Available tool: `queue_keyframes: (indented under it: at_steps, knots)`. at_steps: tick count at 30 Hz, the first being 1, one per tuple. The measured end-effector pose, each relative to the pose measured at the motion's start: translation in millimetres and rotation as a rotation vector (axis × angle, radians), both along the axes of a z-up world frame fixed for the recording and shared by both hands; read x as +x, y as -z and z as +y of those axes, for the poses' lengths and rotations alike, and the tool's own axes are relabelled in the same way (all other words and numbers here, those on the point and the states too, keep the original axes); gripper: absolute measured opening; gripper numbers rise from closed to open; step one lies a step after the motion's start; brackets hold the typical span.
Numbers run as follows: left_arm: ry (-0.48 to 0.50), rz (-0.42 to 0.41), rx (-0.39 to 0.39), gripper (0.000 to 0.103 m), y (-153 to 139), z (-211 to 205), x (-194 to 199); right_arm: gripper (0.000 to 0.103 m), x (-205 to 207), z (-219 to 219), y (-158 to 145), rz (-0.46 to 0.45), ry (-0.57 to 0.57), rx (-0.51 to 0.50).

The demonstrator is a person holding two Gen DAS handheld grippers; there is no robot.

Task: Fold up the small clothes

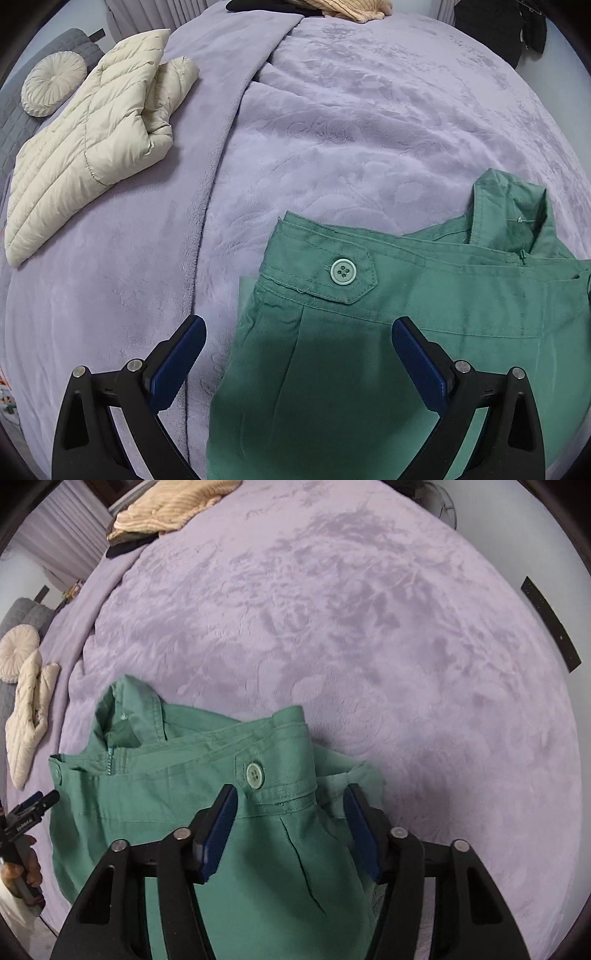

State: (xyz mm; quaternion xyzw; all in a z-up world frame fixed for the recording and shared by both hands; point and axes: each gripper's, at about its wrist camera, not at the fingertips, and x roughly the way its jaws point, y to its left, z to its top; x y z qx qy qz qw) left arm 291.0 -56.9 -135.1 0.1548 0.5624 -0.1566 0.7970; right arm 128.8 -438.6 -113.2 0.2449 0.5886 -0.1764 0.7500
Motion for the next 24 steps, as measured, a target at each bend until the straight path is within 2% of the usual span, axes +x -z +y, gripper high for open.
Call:
queue_keyframes:
  at_steps: [3,6,10,14,16,18,21,24]
  knots:
    - [0.003,-0.02,0.051,0.102,11.8,-3.8,-5.1,0.008,-0.3,2.8,-8.4,-0.038,-0.009,-0.077]
    - [-0.032,-0.006,0.09,0.102,30.9,4.9,-0.1,0.008,-7.9,-21.5,12.0,-0.045,0.067,0.014]
    - [-0.132,0.039,0.068,0.102,41.1,27.9,15.2,0.008,-20.8,-37.7,27.3,-0.099,0.173,0.135]
    - [-0.169,0.037,0.083,0.102,29.2,46.3,20.3,0.016,-31.8,-35.6,11.0,-0.099,0.237,0.118]
    - [-0.16,0.017,0.082,0.102,15.9,52.5,15.4,0.02,-33.6,-24.8,-8.0,-0.09,0.203,0.037]
    - [-0.131,0.005,0.046,0.102,0.3,56.1,4.1,0.02,-36.5,-7.4,-27.8,-0.129,0.14,0.027]
    - [-0.068,0.002,0.004,0.102,-16.3,51.5,-23.4,0.02,-39.8,32.7,-40.9,-0.167,0.048,0.085]
    - [0.017,0.037,-0.049,0.102,-23.3,31.9,-57.4,0.02,-39.7,84.6,-35.6,-0.174,-0.04,0.18]
